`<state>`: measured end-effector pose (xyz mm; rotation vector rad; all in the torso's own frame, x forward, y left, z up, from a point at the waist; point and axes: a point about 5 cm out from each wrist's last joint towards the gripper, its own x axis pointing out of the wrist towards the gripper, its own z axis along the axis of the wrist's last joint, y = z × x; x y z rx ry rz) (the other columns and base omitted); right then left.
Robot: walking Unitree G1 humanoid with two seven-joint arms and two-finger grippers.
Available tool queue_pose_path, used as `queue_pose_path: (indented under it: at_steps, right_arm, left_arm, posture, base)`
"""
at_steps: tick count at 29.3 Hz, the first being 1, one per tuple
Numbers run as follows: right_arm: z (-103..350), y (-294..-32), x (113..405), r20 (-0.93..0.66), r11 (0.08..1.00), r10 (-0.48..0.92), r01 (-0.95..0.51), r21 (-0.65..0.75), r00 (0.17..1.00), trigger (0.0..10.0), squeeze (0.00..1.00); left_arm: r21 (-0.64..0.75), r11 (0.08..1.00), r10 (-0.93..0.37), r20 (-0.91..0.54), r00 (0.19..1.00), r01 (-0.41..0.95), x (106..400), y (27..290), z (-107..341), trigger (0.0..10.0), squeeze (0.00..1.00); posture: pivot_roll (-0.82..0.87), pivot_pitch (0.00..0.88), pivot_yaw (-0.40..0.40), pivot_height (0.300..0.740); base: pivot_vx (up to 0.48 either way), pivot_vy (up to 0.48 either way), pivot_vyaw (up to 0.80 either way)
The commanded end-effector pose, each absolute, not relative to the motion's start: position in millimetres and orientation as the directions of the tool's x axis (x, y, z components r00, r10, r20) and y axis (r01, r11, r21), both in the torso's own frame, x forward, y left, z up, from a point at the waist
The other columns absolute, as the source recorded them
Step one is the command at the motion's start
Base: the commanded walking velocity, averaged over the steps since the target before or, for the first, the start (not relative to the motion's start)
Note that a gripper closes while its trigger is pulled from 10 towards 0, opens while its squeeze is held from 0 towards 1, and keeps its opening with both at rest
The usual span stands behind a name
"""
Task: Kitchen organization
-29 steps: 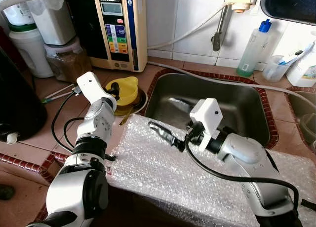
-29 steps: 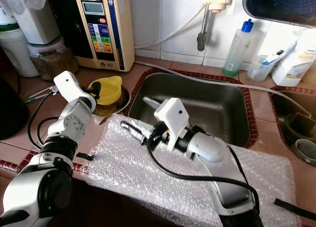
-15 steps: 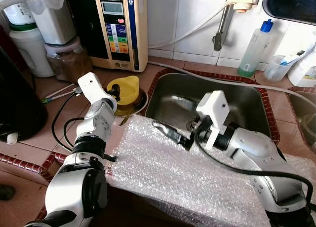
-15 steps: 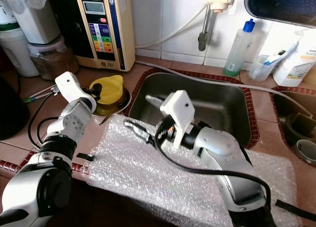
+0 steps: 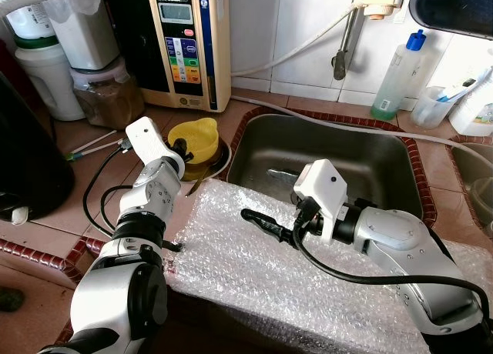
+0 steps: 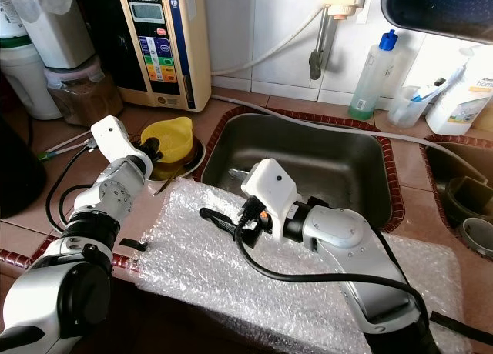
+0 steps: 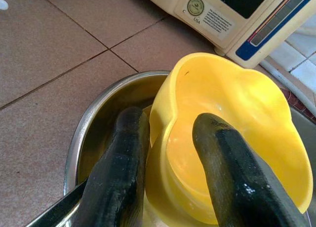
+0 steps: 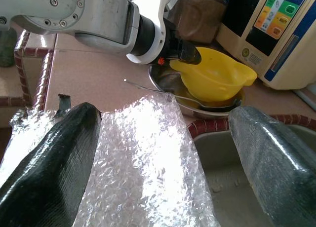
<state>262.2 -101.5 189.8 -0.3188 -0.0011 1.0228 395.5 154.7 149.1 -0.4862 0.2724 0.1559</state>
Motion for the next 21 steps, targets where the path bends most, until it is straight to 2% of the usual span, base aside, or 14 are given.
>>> queue_pose_path:
  at_steps: [1, 13, 21]
  right_arm:
    - [190.3, -101.4, 263.8, -0.16, 0.462, 0.842, -0.842, -0.278, 0.515, 10.0, 0.0]
    - [185.9, -103.4, 268.2, -0.175, 0.456, 0.835, -0.834, -0.311, 0.522, 10.0, 0.0]
    - [185.5, -104.1, 270.5, -0.168, 0.456, 0.836, -0.832, -0.315, 0.522, 10.0, 0.0]
  left_arm:
    - [-0.419, 0.889, 0.066, -0.288, 0.955, -0.188, 398.1, 153.2, 155.5, 0.0, 0.0]
    - [-0.376, 0.91, 0.083, -0.248, 0.965, -0.174, 398.1, 157.8, 158.4, 0.0, 0.0]
    - [-0.411, 0.896, 0.095, -0.191, 0.977, -0.168, 398.3, 159.3, 164.0, 0.0, 0.0]
  posture:
    - [-0.04, 0.0, 0.058, 0.74]
    - [-0.03, 0.0, 0.056, 0.74]
    - [-0.03, 0.0, 0.055, 0.74]
  base:
    - [0.0, 0.0, 0.0]
    - [0.0, 0.0, 0.0]
    - [0.0, 0.0, 0.0]
